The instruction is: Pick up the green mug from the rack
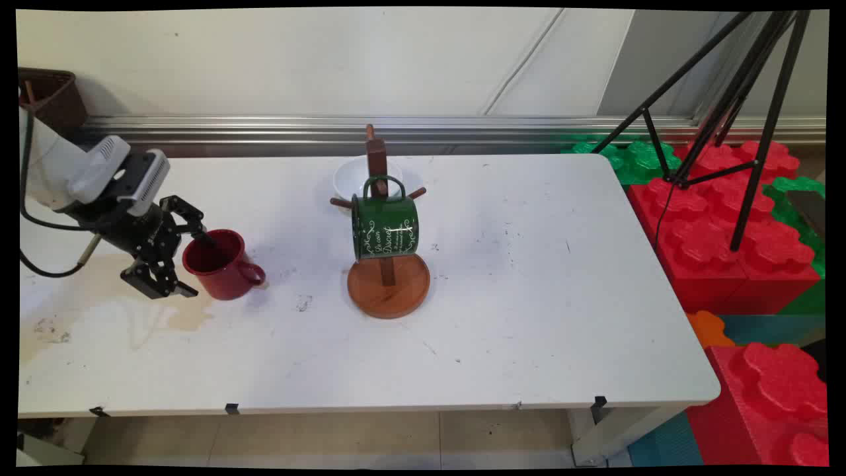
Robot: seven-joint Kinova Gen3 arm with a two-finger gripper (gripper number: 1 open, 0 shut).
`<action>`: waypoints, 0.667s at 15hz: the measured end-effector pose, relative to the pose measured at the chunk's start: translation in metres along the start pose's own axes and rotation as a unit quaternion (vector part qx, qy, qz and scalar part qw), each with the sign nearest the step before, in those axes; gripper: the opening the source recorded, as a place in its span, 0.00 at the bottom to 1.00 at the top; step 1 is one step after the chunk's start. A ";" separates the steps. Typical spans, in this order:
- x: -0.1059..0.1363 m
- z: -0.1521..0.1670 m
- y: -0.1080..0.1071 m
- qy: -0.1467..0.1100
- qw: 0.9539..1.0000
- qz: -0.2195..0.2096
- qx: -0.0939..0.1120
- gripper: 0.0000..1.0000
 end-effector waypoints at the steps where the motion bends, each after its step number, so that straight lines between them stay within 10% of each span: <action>1: 0.004 -0.005 0.002 0.006 1.000 -0.004 0.000 1.00; 10: 0.028 -0.034 0.015 0.047 0.999 -0.017 -0.007 1.00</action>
